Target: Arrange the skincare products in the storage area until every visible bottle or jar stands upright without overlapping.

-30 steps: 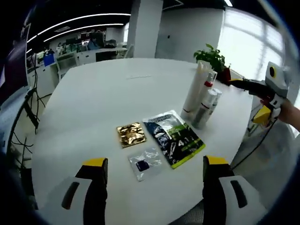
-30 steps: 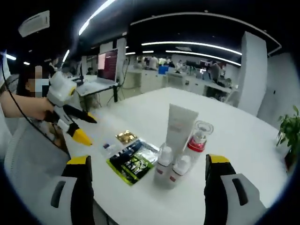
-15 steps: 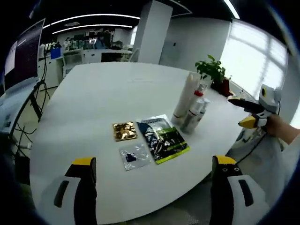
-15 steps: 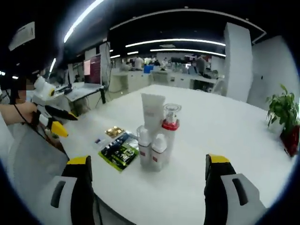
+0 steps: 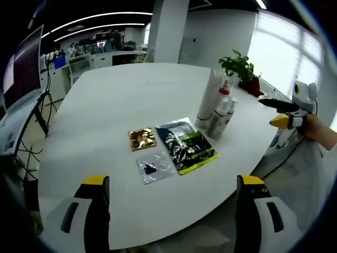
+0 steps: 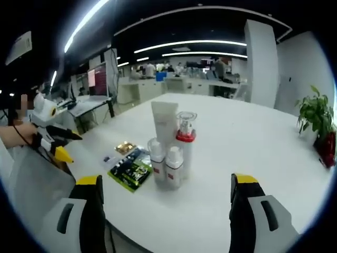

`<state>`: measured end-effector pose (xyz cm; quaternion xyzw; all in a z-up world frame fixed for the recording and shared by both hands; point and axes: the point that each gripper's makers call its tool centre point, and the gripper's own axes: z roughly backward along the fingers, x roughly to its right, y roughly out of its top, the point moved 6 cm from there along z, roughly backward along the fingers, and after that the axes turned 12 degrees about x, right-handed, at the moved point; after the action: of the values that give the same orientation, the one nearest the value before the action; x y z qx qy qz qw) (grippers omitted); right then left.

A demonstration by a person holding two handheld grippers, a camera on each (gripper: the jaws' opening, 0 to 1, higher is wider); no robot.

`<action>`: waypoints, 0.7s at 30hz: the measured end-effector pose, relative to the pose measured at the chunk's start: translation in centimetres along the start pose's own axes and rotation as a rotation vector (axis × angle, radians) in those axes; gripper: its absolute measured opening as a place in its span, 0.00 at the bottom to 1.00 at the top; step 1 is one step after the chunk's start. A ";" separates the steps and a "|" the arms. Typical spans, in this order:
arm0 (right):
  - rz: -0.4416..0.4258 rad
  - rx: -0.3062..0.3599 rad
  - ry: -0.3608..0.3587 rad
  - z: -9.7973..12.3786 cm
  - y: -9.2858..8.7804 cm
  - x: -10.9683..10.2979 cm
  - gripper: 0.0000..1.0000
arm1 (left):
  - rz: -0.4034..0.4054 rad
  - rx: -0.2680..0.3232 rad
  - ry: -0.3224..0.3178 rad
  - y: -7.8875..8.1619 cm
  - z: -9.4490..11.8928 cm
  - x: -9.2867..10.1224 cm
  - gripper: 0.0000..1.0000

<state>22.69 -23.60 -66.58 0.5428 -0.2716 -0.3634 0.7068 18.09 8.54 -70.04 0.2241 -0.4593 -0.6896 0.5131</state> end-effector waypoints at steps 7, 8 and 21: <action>-0.009 -0.020 0.020 -0.1 -0.3 -0.3 0.99 | 0.002 -0.008 -0.002 -0.3 -0.1 0.0 0.95; -0.012 -0.022 0.020 -0.1 -0.4 -0.3 0.99 | 0.004 -0.009 -0.005 -0.3 0.0 0.0 0.95; -0.017 -0.046 0.030 -0.2 -0.7 -0.5 0.99 | 0.000 -0.030 -0.015 -0.6 -0.1 0.1 0.95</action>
<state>22.37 -23.18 -67.29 0.5342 -0.2478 -0.3674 0.7199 17.84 8.45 -70.54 0.2111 -0.4528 -0.6982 0.5128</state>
